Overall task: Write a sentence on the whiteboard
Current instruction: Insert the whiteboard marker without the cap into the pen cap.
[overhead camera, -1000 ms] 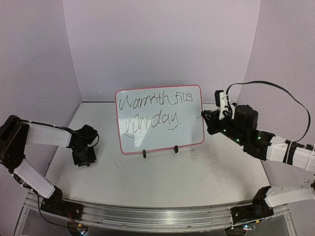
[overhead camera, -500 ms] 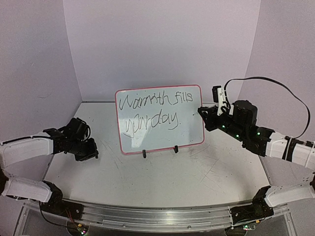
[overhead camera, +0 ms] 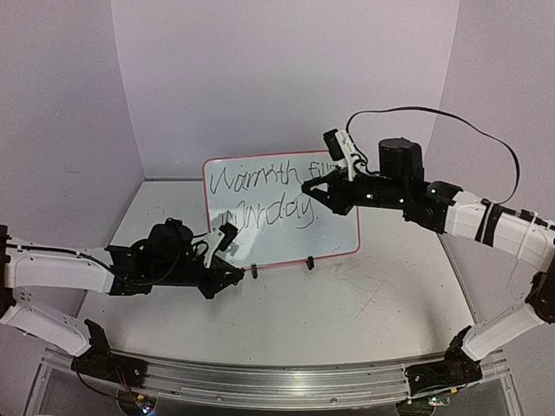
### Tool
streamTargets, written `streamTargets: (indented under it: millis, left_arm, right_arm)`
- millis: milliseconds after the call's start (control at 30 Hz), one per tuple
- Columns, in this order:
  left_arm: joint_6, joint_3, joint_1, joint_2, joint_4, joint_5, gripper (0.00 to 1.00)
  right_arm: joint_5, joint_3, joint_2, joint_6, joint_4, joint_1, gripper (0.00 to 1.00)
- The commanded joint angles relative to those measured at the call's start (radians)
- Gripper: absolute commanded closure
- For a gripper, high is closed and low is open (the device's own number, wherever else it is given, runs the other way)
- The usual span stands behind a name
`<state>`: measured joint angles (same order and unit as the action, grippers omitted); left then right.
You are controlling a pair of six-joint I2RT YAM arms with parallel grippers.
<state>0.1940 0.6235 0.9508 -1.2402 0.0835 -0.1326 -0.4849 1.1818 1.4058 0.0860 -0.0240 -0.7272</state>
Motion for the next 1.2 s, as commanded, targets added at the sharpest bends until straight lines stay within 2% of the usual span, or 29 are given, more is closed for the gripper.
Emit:
streamTargets:
  millis: [0, 233, 633, 1167]
  left_arm:
    - [-0.382, 0.068, -0.001, -0.080, 0.264, 0.026, 1.00]
    - [-0.511, 0.062, -0.001, -0.102, 0.344, -0.016, 1.00]
    - [-0.508, 0.044, -0.001, -0.093, 0.367, -0.016, 1.00]
    - [-0.502, 0.040, -0.001, -0.082, 0.369, 0.008, 1.00]
  right_arm:
    - [-0.012, 0.119, 0.077, -0.010, 0.181, -0.089, 1.00]
    - [0.065, 0.128, 0.132, 0.091, 0.159, -0.146, 1.00]
    - [0.148, 0.078, 0.162, 0.160, 0.035, -0.207, 1.00]
    - [0.155, 0.056, 0.176, 0.182, 0.033, -0.213, 1.00]
